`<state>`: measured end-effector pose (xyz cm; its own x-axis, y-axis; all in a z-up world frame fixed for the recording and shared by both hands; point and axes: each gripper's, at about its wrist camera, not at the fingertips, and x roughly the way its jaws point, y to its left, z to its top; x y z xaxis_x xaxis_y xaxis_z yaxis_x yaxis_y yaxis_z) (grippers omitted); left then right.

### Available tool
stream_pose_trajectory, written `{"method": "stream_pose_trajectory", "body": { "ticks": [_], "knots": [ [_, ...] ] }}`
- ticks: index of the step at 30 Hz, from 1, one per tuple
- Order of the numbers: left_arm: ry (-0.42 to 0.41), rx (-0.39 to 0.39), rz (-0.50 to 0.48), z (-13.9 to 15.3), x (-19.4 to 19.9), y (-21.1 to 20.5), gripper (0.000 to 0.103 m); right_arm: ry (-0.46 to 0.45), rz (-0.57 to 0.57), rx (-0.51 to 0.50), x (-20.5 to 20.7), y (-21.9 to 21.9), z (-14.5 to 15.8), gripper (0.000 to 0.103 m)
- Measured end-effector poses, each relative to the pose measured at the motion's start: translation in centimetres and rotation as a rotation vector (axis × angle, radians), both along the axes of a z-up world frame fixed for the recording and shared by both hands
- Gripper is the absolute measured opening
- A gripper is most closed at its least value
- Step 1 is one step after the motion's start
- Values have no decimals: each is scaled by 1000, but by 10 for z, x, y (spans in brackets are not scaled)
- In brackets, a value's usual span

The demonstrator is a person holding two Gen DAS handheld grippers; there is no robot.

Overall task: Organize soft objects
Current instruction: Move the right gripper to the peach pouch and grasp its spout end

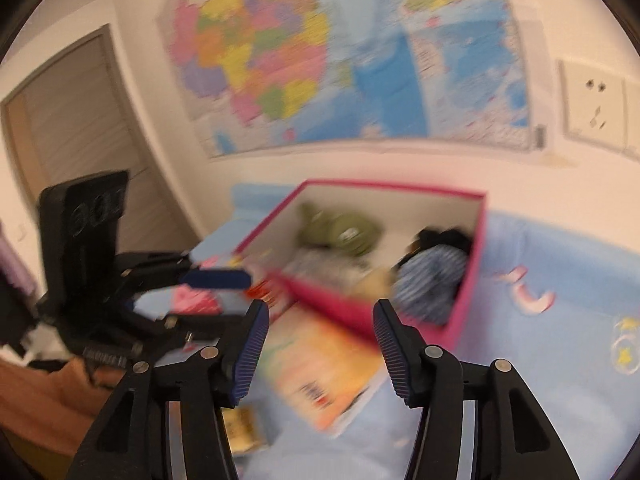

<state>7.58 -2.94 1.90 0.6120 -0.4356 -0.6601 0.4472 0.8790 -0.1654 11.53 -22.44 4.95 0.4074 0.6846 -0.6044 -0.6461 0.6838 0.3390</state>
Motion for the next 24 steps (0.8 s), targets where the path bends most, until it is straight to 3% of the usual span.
{"method": "stream_pose_trajectory", "body": {
  "ticks": [9, 16, 20, 24],
  "knots": [
    [116, -4, 117, -45, -37, 50, 53, 109, 203, -37, -60, 44, -42, 56],
    [189, -10, 187, -73, -60, 77, 53, 276, 408, 59, -103, 93, -76, 56],
    [217, -9, 213, -81, -71, 90, 53, 329, 399, 15, -105, 107, -97, 53],
    [237, -30, 214, -85, -81, 102, 53, 297, 302, -20, -96, 100, -95, 53]
  ]
}}
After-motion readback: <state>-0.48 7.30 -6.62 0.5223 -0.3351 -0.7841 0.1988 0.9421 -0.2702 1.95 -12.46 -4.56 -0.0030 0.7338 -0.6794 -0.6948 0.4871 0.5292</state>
